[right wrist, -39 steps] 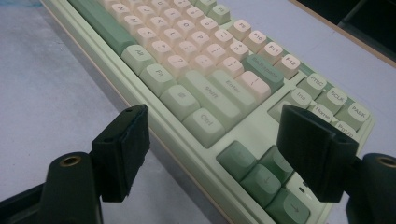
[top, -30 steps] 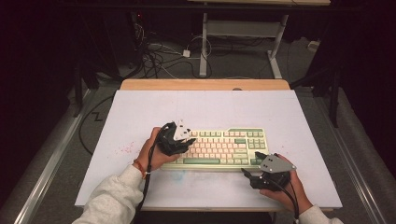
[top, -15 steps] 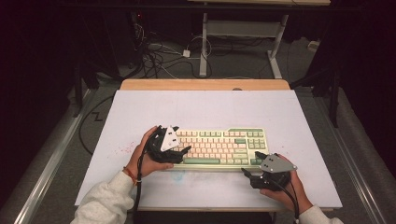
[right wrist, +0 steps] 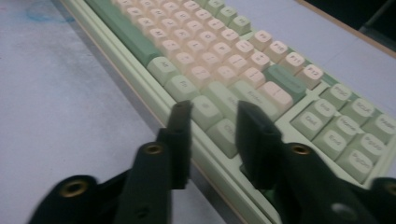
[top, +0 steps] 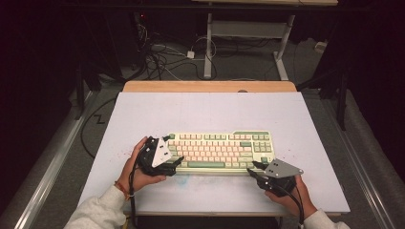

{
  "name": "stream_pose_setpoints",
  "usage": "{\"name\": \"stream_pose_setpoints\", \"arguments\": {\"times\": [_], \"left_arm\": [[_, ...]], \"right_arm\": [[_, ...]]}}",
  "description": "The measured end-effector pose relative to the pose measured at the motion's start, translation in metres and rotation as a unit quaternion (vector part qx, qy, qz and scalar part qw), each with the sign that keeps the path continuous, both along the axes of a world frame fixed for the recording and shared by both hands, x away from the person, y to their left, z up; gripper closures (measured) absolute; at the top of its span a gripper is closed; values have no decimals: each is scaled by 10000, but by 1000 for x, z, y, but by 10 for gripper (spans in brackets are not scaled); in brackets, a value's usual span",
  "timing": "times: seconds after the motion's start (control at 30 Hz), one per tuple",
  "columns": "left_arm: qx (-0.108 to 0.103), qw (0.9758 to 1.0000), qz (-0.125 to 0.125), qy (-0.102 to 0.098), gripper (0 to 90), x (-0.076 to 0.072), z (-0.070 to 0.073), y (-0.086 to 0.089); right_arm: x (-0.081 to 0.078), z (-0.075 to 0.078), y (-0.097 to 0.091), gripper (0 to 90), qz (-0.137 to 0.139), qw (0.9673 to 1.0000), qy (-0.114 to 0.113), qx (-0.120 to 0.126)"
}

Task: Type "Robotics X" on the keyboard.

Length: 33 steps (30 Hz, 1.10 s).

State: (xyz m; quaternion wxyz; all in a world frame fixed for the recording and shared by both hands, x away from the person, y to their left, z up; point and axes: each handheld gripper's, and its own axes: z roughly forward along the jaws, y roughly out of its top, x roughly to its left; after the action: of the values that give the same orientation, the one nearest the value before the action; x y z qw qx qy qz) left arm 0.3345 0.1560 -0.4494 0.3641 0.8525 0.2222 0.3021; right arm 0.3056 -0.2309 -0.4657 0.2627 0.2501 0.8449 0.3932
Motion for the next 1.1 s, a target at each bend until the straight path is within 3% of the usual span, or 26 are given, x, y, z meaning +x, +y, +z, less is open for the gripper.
{"name": "stream_pose_setpoints", "arguments": {"times": [0.17, 0.5, 0.8, 1.1], "left_arm": [[60, 9999, 135, 77, 187, -8, -6, 12], [-7, 9985, 466, 272, 195, -28, -20, 38], [106, 9978, 423, 493, 195, -35, -28, 42], [194, 9975, 406, 541, 195, -33, -30, 42]], "right_arm": [[2, 0, 6, 898, 185, 9998, 40, -72], [21, 6, 26, 900, 222, 9997, 119, -36], [49, 11, 57, 900, 261, 9994, 198, -96], [72, 12, 88, 900, 283, 9988, 316, -248]]}}
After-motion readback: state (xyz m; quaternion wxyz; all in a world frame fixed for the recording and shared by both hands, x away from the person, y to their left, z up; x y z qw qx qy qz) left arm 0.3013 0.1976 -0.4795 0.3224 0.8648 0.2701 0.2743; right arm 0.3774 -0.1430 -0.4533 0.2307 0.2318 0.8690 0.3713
